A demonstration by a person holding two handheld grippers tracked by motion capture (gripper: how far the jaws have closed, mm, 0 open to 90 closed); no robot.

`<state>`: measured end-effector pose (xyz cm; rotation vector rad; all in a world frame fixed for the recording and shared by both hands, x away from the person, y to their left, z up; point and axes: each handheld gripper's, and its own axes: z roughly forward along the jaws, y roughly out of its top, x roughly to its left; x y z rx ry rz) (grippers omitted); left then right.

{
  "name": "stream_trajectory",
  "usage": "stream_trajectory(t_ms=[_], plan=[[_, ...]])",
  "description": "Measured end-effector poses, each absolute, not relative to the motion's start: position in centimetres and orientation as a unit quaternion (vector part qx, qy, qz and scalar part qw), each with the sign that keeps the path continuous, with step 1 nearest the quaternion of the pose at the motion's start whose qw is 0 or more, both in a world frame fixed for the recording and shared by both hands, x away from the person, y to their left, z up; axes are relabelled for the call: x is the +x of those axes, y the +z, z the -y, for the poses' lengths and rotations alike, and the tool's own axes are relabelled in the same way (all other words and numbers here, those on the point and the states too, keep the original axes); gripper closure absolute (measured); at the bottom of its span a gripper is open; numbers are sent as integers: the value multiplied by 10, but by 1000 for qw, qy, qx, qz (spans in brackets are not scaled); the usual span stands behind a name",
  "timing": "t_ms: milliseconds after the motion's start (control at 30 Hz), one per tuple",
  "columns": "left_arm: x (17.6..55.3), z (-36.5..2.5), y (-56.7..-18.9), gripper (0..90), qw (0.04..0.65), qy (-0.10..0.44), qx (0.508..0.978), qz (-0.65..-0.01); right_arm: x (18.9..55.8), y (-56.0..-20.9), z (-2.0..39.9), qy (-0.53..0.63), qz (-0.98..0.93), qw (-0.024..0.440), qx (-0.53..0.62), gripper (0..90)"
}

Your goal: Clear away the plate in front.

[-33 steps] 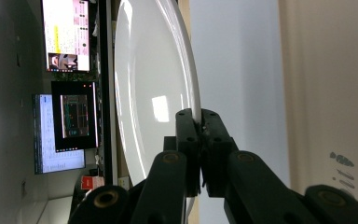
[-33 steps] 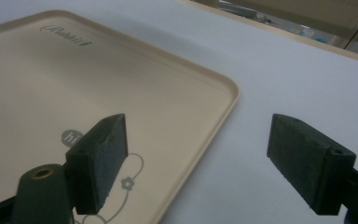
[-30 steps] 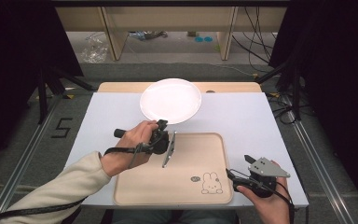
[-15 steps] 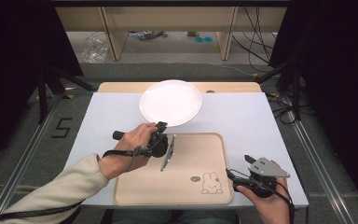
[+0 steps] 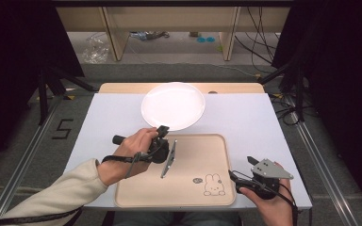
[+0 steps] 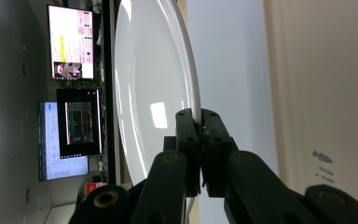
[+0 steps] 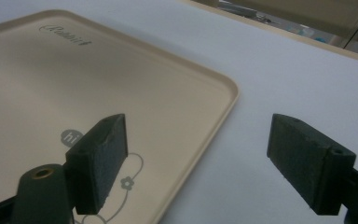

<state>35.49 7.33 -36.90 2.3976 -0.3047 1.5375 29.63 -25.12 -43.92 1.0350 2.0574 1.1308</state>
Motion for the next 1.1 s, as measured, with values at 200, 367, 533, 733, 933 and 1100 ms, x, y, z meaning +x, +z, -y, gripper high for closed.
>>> stream_trajectory(t_ms=[200, 367, 533, 733, 933, 1100], plan=[[350, -74, -370, 872, 140, 531, 829, 108, 296, -439, 251, 423, -769, 283, 388, 212], [345, -76, -371, 872, 142, 532, 827, 110, 296, -439, 251, 423, -769, 283, 387, 212], [341, -77, -371, 872, 143, 535, 825, 112, 296, -439, 251, 422, -769, 282, 388, 212], [334, -80, -370, 872, 147, 536, 823, 115, 296, -439, 251, 422, -770, 283, 386, 212], [328, -82, -373, 872, 147, 536, 823, 118, 296, -439, 251, 422, -770, 283, 386, 212], [322, -83, -376, 872, 147, 537, 822, 121, 296, -439, 251, 421, -771, 283, 386, 212]])
